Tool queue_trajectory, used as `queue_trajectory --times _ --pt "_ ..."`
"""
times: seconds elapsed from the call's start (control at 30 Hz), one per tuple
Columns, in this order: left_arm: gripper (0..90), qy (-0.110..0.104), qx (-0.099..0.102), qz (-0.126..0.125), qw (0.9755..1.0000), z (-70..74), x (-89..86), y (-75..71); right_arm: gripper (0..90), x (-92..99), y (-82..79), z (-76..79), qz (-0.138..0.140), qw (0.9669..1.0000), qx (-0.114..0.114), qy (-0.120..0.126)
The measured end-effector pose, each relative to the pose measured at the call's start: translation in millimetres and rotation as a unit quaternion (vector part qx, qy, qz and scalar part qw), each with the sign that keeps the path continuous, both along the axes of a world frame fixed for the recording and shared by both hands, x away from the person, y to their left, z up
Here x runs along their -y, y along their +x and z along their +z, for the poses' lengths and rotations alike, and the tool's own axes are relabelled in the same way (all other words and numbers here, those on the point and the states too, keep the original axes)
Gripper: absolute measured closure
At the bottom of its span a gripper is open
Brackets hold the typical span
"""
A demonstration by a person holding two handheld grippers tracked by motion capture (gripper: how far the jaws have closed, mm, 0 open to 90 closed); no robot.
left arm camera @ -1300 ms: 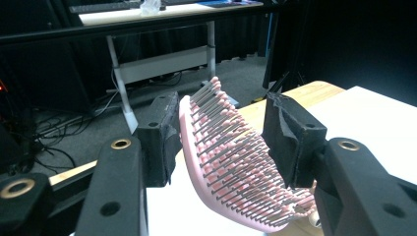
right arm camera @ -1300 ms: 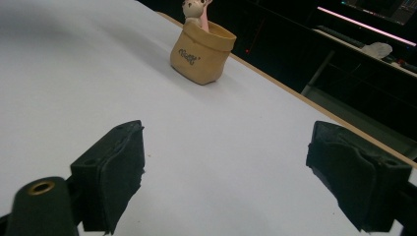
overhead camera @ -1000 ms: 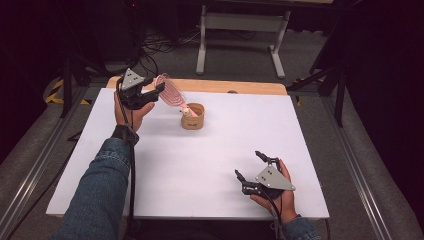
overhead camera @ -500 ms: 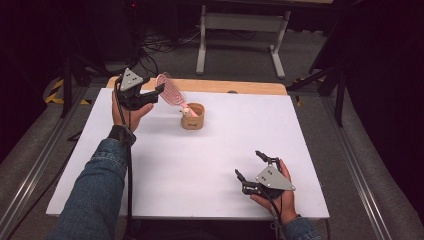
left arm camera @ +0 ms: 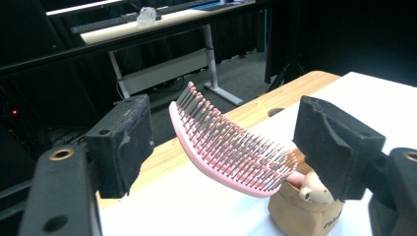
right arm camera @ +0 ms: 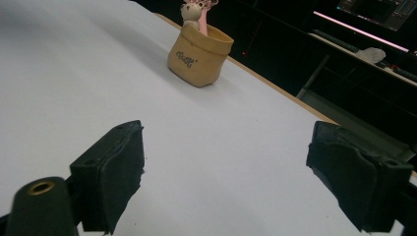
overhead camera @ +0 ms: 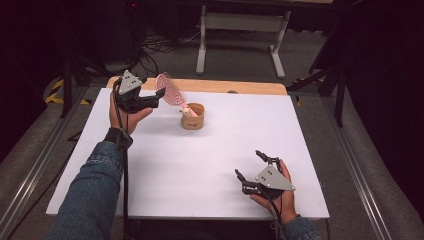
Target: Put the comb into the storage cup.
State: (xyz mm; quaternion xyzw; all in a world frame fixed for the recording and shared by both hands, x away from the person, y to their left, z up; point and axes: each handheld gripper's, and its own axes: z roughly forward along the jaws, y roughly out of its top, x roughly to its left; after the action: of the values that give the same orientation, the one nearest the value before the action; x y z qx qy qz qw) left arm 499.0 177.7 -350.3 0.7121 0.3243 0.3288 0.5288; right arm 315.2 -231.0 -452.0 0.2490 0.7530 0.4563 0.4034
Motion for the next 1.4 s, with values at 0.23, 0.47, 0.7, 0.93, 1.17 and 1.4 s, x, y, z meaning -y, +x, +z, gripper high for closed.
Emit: queue_trajectory --times 0.23,0.47,0.7,0.93,1.17,1.4 --pt "11.8 0.007 -0.002 -0.006 1.0 -0.4 2.8 -6.2 14.2 -0.9 -1.3 1.2 -0.001 1.0 0.005 -0.002" --pt "7.4 0.021 0.005 -0.009 0.9997 -2.9 3.3 -13.5 13.9 -1.1 -1.1 0.8 -0.001 1.0 0.005 -0.004" --pt "7.3 0.017 0.006 -0.007 0.9998 -10.9 -4.9 -19.7 13.9 -2.5 -1.2 0.4 -0.001 1.0 0.004 -0.006" --pt "7.4 0.018 0.007 -0.005 0.9998 -21.0 -8.9 -24.8 13.9 -3.5 -1.3 0.4 0.001 0.9999 0.006 -0.008" --pt "7.4 0.023 0.01 -0.013 0.9996 -31.5 -16.1 -32.4 14.0 -3.4 -1.2 0.3 0.0 1.0 0.005 -0.008" --pt "7.4 0.017 0.01 -0.024 0.9995 -42.1 -19.4 -40.6 14.0 -4.2 -1.2 0.0 0.0 0.9999 0.004 -0.009"
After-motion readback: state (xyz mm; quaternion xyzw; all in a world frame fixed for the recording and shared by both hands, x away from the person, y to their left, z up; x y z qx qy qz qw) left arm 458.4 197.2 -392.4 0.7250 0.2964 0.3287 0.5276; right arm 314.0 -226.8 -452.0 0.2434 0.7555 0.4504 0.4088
